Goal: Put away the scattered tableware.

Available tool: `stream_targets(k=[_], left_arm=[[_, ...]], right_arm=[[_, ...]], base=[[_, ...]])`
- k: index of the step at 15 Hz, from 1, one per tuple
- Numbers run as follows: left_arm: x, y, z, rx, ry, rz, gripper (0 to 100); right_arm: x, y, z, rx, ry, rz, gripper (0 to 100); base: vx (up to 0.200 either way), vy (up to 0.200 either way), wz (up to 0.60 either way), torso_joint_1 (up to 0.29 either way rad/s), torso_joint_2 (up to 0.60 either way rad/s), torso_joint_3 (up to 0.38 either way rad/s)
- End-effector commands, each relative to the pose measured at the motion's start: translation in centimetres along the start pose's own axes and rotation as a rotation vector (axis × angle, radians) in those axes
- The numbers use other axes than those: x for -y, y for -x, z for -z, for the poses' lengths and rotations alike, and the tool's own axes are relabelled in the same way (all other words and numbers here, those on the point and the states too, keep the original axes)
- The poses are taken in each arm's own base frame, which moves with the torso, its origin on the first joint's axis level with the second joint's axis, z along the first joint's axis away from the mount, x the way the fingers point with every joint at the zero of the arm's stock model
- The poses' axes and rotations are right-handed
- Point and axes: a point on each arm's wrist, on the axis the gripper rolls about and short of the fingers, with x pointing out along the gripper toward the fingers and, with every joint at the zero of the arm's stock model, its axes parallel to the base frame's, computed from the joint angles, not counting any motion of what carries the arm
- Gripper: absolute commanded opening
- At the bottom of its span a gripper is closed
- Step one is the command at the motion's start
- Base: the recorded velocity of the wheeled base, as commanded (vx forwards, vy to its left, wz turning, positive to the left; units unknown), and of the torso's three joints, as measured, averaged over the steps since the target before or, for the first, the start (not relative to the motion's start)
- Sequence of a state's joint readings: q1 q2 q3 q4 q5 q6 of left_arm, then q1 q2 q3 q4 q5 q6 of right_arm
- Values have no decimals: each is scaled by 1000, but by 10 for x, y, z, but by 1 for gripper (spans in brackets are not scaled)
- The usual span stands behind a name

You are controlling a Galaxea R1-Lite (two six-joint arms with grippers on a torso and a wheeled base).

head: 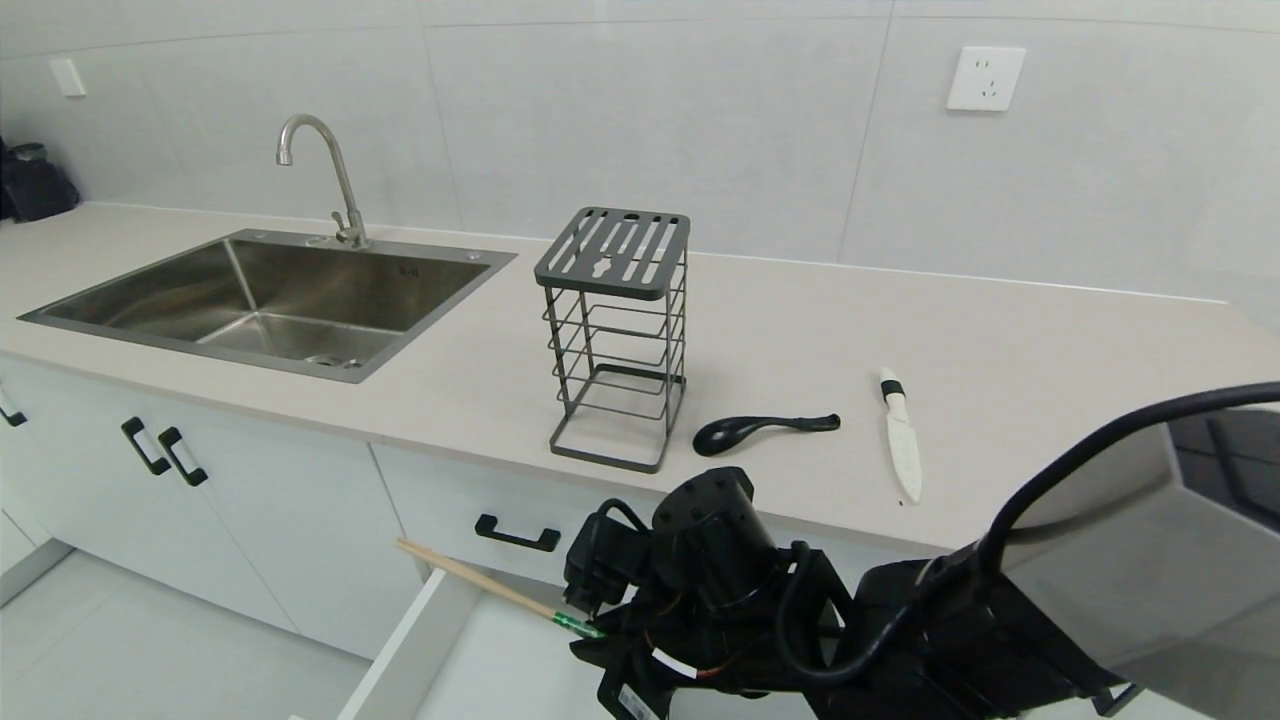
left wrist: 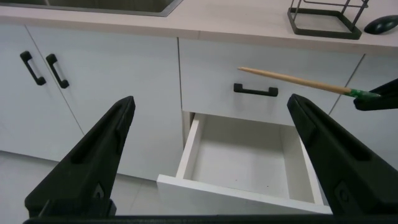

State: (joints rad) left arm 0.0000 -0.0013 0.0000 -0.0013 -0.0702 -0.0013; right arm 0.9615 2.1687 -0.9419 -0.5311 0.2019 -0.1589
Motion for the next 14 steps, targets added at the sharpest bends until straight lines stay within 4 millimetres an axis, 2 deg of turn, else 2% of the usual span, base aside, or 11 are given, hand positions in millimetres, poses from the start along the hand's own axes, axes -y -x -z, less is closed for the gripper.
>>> stream_targets(k=[1,4,8,14], left_arm=[[0,0,0,-1,0,0,100],[0,0,0,-1,0,0,100],[0,0,0,-1,0,0,100],[0,0,0,-1,0,0,100]], right_arm=[[2,-10,6,-23,-5,-3,0],[4,-18,8,-27,-5,-2,0],[14,-35,3,-8,5,9,0],[19,-52,3,-2,37,12,0]], base=[[0,0,0,0,0,0],[0,0,0,-32,56,27],[0,0,0,-148,288,141],[0,0,0,-6,15,8]])
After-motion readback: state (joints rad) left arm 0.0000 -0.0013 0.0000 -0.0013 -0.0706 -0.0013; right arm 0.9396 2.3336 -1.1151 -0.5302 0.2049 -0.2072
